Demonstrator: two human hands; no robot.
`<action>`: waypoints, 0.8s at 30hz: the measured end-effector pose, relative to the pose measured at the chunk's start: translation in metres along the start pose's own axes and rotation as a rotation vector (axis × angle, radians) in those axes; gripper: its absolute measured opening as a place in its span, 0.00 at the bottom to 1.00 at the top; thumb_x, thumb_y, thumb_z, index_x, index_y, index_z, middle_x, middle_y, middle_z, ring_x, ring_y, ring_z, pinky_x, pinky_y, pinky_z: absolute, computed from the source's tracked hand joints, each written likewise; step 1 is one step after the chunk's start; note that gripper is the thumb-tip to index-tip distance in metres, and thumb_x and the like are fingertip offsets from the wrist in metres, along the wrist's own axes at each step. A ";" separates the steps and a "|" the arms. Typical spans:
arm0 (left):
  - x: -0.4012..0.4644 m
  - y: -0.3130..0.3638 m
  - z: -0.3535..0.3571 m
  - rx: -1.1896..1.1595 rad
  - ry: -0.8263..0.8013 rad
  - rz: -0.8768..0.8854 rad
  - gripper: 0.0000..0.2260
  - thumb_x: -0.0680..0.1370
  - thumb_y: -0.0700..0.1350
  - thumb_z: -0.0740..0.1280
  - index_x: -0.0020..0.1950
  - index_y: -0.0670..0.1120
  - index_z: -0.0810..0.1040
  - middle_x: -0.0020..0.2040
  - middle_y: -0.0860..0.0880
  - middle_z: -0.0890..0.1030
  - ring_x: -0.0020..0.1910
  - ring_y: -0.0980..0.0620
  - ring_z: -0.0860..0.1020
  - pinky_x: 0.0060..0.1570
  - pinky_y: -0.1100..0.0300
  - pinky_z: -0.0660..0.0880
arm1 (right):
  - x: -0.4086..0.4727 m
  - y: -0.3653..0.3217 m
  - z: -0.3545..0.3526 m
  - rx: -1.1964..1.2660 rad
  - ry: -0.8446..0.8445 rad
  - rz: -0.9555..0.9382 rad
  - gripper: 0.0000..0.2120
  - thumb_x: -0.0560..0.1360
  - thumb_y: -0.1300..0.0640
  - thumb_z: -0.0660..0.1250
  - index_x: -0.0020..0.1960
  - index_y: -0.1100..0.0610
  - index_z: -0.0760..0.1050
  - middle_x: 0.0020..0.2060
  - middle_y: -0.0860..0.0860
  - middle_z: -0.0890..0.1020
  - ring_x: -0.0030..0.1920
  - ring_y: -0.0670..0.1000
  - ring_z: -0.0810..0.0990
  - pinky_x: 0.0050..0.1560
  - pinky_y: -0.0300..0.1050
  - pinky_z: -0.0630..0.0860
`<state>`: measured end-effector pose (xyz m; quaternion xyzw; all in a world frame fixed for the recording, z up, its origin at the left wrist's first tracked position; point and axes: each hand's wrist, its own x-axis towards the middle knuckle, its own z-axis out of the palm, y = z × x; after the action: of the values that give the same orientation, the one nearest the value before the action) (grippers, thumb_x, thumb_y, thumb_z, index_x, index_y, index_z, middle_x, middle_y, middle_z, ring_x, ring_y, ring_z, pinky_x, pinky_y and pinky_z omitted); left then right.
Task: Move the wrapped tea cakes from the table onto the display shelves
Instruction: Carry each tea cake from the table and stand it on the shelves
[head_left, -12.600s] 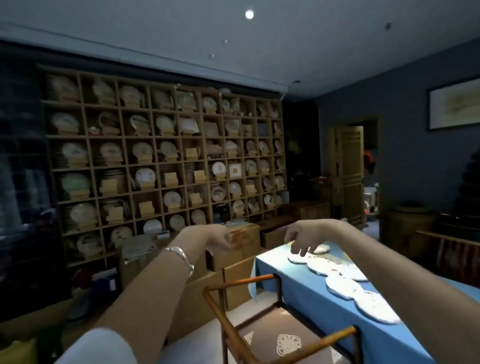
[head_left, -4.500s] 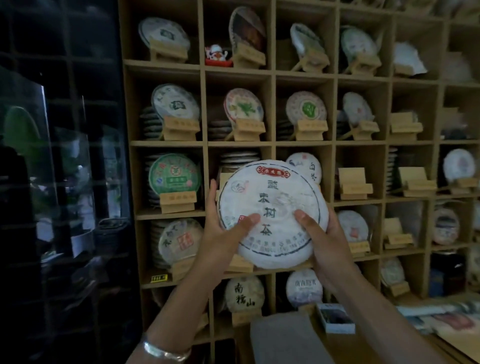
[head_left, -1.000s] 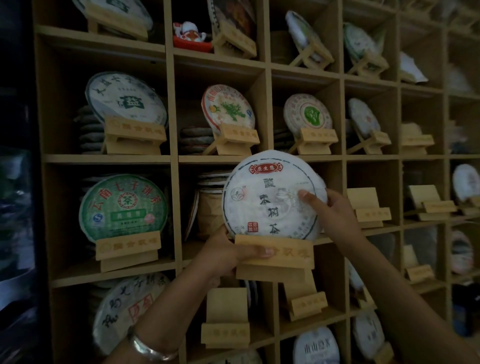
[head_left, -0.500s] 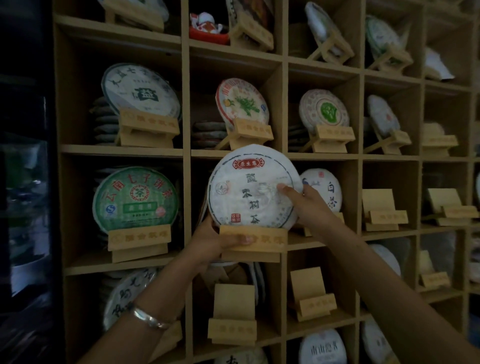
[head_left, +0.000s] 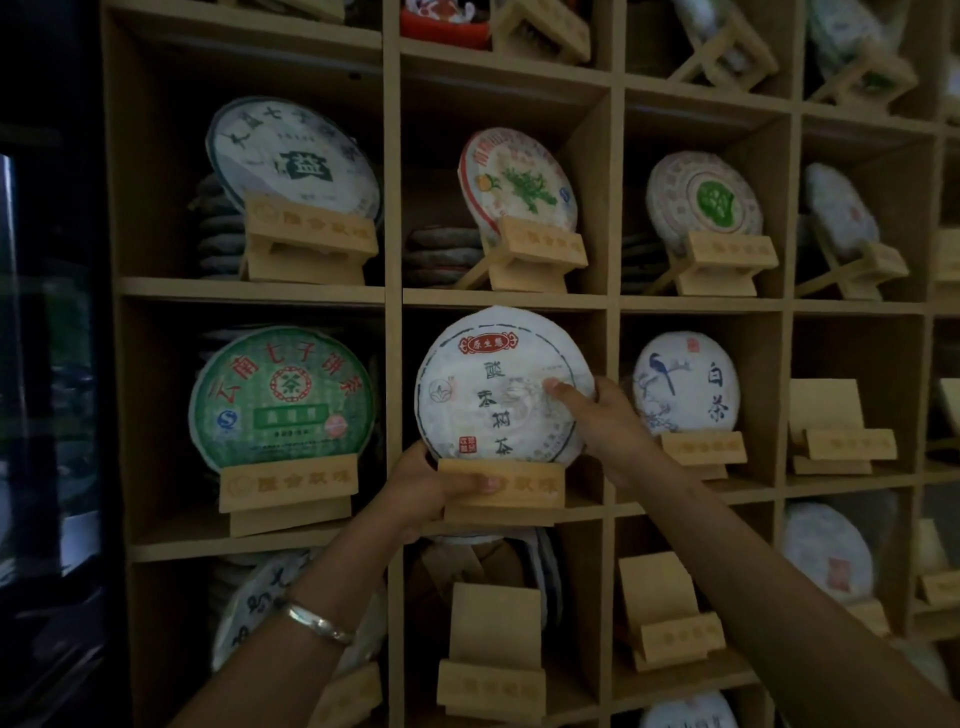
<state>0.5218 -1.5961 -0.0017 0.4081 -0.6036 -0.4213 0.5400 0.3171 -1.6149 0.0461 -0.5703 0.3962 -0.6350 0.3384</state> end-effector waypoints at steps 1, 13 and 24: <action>0.005 -0.004 0.000 0.002 0.006 -0.011 0.22 0.64 0.36 0.80 0.50 0.55 0.78 0.48 0.55 0.83 0.43 0.59 0.81 0.32 0.68 0.79 | 0.004 0.005 0.002 -0.008 0.004 -0.006 0.22 0.76 0.49 0.70 0.65 0.58 0.73 0.60 0.55 0.81 0.58 0.56 0.81 0.60 0.59 0.79; 0.036 -0.023 0.003 0.005 0.193 0.100 0.33 0.68 0.40 0.79 0.70 0.44 0.70 0.62 0.48 0.79 0.59 0.50 0.78 0.58 0.52 0.78 | 0.044 0.050 0.019 -0.001 0.063 -0.034 0.21 0.79 0.47 0.66 0.68 0.56 0.69 0.59 0.50 0.78 0.56 0.50 0.79 0.47 0.41 0.76; 0.035 -0.028 0.008 0.094 0.292 0.054 0.26 0.75 0.37 0.71 0.72 0.44 0.68 0.66 0.46 0.76 0.61 0.48 0.75 0.60 0.55 0.74 | 0.047 0.066 0.034 -0.034 0.076 -0.098 0.18 0.79 0.48 0.65 0.65 0.50 0.64 0.50 0.41 0.74 0.47 0.39 0.75 0.43 0.35 0.74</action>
<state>0.5124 -1.6378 -0.0175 0.4733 -0.5486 -0.3140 0.6136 0.3432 -1.6909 0.0101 -0.5702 0.3911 -0.6652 0.2818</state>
